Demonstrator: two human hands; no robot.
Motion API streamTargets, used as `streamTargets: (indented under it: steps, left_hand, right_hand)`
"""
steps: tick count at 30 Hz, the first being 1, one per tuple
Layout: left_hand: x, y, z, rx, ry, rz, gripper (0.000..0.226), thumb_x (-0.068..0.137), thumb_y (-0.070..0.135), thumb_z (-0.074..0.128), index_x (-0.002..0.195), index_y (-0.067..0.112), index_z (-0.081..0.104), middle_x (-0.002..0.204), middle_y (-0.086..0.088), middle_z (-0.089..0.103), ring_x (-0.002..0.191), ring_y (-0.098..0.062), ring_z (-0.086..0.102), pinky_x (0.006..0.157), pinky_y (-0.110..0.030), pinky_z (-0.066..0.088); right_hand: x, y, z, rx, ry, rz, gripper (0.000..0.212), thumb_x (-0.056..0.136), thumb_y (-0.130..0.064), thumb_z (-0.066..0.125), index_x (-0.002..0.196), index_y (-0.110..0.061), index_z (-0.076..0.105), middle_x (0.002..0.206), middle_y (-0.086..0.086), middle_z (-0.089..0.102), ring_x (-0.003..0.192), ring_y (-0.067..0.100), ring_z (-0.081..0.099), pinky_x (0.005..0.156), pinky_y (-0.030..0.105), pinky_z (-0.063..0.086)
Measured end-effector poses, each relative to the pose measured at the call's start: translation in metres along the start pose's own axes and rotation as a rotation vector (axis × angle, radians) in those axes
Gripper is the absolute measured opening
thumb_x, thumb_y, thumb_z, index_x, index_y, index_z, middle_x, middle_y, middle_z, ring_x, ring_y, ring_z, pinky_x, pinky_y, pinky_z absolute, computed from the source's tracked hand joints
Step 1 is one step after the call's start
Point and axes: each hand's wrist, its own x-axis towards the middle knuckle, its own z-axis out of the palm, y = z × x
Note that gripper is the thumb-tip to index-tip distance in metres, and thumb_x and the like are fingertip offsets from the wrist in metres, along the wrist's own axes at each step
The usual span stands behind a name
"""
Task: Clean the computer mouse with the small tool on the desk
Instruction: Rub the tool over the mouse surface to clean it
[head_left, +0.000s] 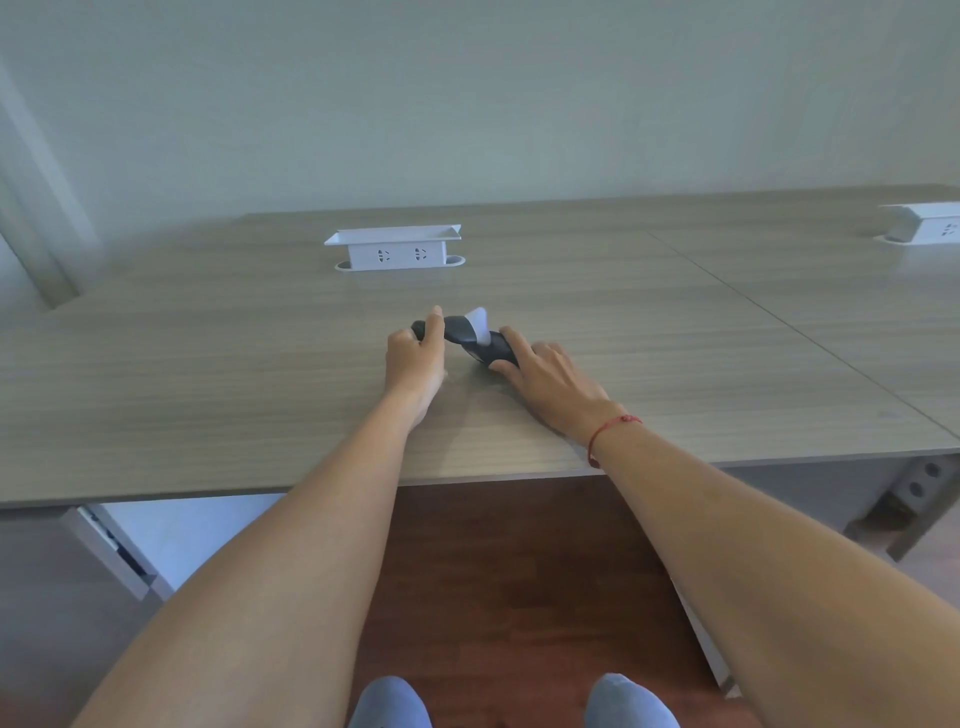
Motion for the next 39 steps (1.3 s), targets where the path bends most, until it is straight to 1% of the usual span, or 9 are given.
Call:
streamTargets:
  steps: [6, 14, 17, 20, 25, 29, 32, 35, 39]
  left_hand:
    - [-0.002, 0.001, -0.002, -0.013, -0.063, 0.003, 0.046, 0.092, 0.047, 0.049, 0.063, 0.017, 0.032, 0.049, 0.004, 0.027, 0.036, -0.015, 0.032, 0.039, -0.021, 0.028]
    - [-0.003, 0.017, -0.002, -0.017, -0.348, 0.018, 0.042, 0.091, 0.042, 0.054, 0.062, 0.021, 0.033, 0.047, 0.007, 0.027, 0.041, -0.014, 0.025, 0.037, -0.018, 0.023]
    - [-0.001, 0.010, 0.002, 0.111, -0.219, 0.070, 0.044, 0.092, 0.045, 0.051, 0.059, 0.019, 0.035, 0.054, 0.004, 0.033, 0.048, -0.018, 0.036, 0.040, -0.017, 0.032]
    - [0.000, 0.003, 0.006, 0.054, -0.045, 0.117, 0.047, 0.092, 0.042, 0.051, 0.056, 0.018, 0.033, 0.051, 0.003, 0.032, 0.051, -0.019, 0.035, 0.053, -0.032, 0.032]
    - [-0.007, 0.014, 0.021, 0.104, -0.102, 0.197, 0.052, 0.091, 0.042, 0.052, 0.048, 0.021, 0.030, 0.035, 0.012, 0.034, 0.044, -0.015, 0.035, 0.048, -0.029, 0.029]
    - [-0.004, 0.002, 0.007, 0.217, 0.171, 0.157, 0.049, 0.095, 0.037, 0.048, 0.054, 0.011, 0.039, 0.062, -0.015, 0.058, 0.067, -0.035, 0.052, 0.060, -0.039, 0.041]
    - [-0.004, 0.006, 0.006, 0.054, 0.043, 0.159, 0.049, 0.092, 0.038, 0.051, 0.053, 0.017, 0.031, 0.048, 0.002, 0.035, 0.052, -0.022, 0.039, 0.051, -0.030, 0.030]
    - [-0.009, 0.012, 0.019, -0.063, -0.098, 0.079, 0.047, 0.088, 0.039, 0.055, 0.052, 0.021, 0.031, 0.038, 0.012, 0.031, 0.036, -0.012, 0.035, 0.040, -0.020, 0.030]
    - [-0.005, -0.009, 0.014, 0.017, 0.155, 0.009, 0.040, 0.091, 0.035, 0.051, 0.057, 0.014, 0.045, 0.063, -0.010, 0.055, 0.065, -0.026, 0.053, 0.061, -0.039, 0.044]
  right_hand:
    - [0.000, 0.001, 0.002, 0.003, 0.031, 0.034, 0.045, 0.100, -0.030, 0.038, 0.139, -0.010, 0.031, 0.111, 0.025, 0.059, 0.104, 0.040, 0.051, 0.087, 0.049, 0.047]
    - [0.002, 0.007, 0.004, 0.208, 0.065, 0.093, 0.041, 0.096, -0.030, 0.050, 0.130, -0.007, 0.042, 0.117, 0.019, 0.061, 0.108, 0.034, 0.050, 0.089, 0.043, 0.045]
    - [0.003, 0.009, 0.005, 0.234, 0.063, 0.113, 0.040, 0.096, -0.030, 0.051, 0.128, -0.006, 0.045, 0.120, 0.018, 0.060, 0.111, 0.034, 0.050, 0.091, 0.044, 0.044]
    - [0.004, 0.010, 0.007, 0.216, 0.070, 0.124, 0.038, 0.097, -0.030, 0.049, 0.126, -0.005, 0.044, 0.120, 0.020, 0.059, 0.111, 0.035, 0.048, 0.091, 0.045, 0.044]
    - [0.005, 0.012, 0.008, 0.242, 0.083, 0.127, 0.036, 0.098, -0.029, 0.048, 0.126, -0.007, 0.045, 0.121, 0.016, 0.059, 0.113, 0.032, 0.048, 0.092, 0.043, 0.044]
    - [0.005, 0.014, 0.010, 0.232, 0.096, 0.128, 0.036, 0.098, -0.031, 0.046, 0.125, -0.007, 0.044, 0.120, 0.018, 0.059, 0.112, 0.033, 0.047, 0.089, 0.043, 0.044]
    - [0.007, 0.014, 0.011, 0.246, 0.096, 0.133, 0.037, 0.098, -0.032, 0.046, 0.126, -0.007, 0.044, 0.121, 0.018, 0.059, 0.113, 0.033, 0.047, 0.087, 0.040, 0.042]
    - [0.007, 0.015, 0.012, 0.266, 0.097, 0.135, 0.038, 0.098, -0.032, 0.046, 0.128, -0.009, 0.044, 0.123, 0.015, 0.058, 0.114, 0.031, 0.046, 0.088, 0.040, 0.042]
    - [0.007, 0.017, 0.014, 0.273, 0.116, 0.129, 0.036, 0.099, -0.034, 0.043, 0.125, -0.009, 0.043, 0.121, 0.016, 0.058, 0.111, 0.031, 0.047, 0.082, 0.035, 0.040]
